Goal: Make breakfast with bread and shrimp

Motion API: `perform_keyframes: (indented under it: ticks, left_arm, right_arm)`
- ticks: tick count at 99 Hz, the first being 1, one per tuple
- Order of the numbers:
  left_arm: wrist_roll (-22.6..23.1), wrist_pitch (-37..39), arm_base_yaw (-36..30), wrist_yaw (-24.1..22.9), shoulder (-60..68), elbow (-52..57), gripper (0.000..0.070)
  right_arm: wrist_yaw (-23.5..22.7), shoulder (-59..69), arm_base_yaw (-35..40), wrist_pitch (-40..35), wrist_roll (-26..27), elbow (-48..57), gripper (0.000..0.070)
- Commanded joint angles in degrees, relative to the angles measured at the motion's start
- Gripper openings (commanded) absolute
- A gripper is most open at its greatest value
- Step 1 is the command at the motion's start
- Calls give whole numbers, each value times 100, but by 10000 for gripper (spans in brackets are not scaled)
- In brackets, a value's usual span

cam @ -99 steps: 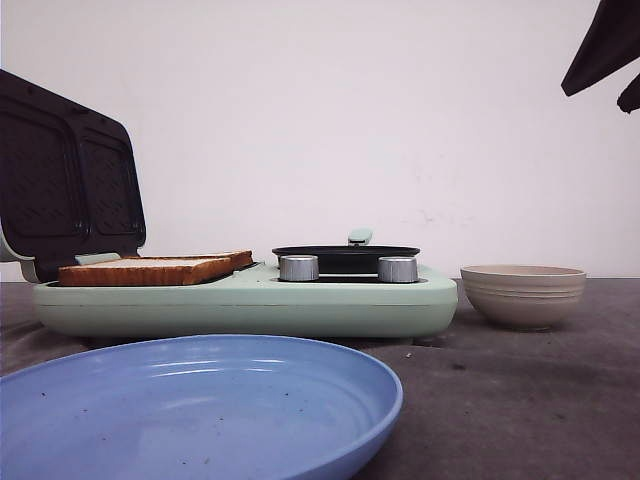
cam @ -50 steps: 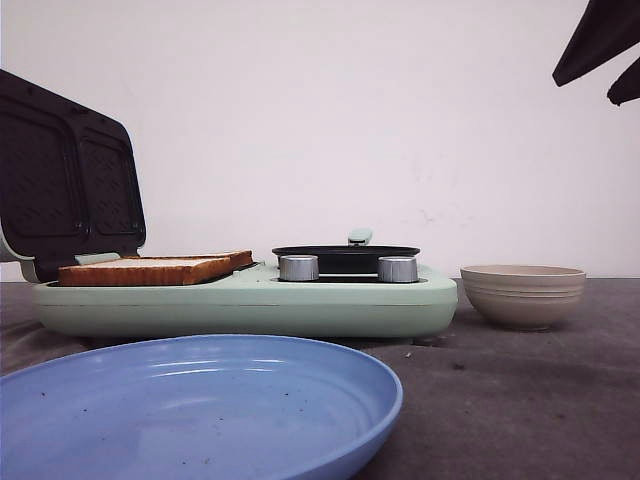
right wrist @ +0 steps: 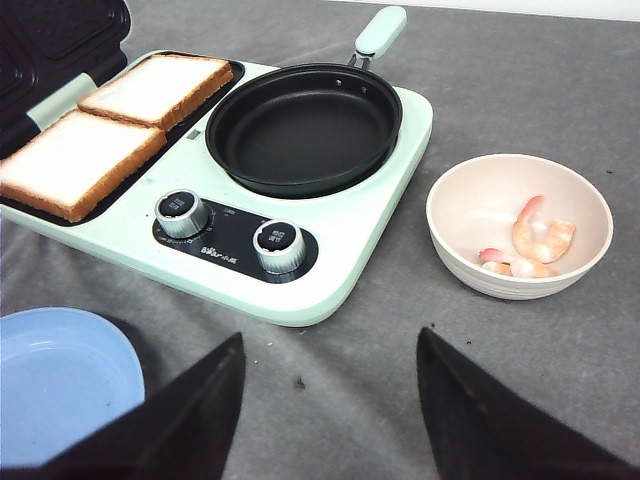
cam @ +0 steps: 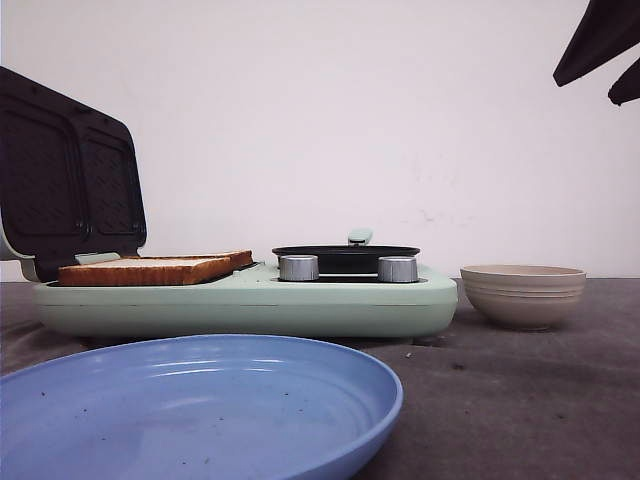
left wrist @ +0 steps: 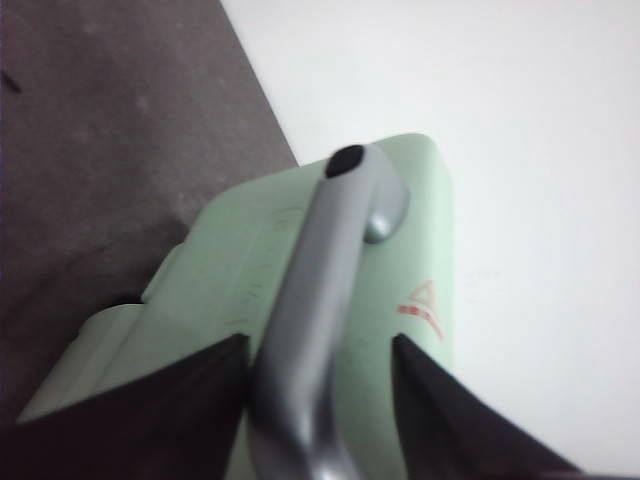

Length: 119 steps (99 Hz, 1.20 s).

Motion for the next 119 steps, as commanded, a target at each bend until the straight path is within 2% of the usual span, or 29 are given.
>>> perform_keyframes:
  ticks: [1,51,54,67,76,98,119]
  left_arm:
    - [-50,122,-7,31,79,74,178]
    - [48,125,-136,-48,260,74,176]
    - [50,127,-136,-72,260,74,162]
    - [94,127,-144,-87,260,74,2]
    - [140,127,-205,-98,260,74,3]
    - [734,120,-643,-168,260,74,3]
    - [1322,83,-1655,-903,262,74,3]
  right_arm:
    - [-2,26,33,68,22,39,321]
    - [-2,24,33,28,22,39,321]
    - [-2,24,33,28,24,39,321]
    - [-2,24,33,28,24,39,321]
    - [0,26,33,33,24,39,321]
    - [0,26,33,35,24,39,321]
    - [0,24,33,33,24,39,321]
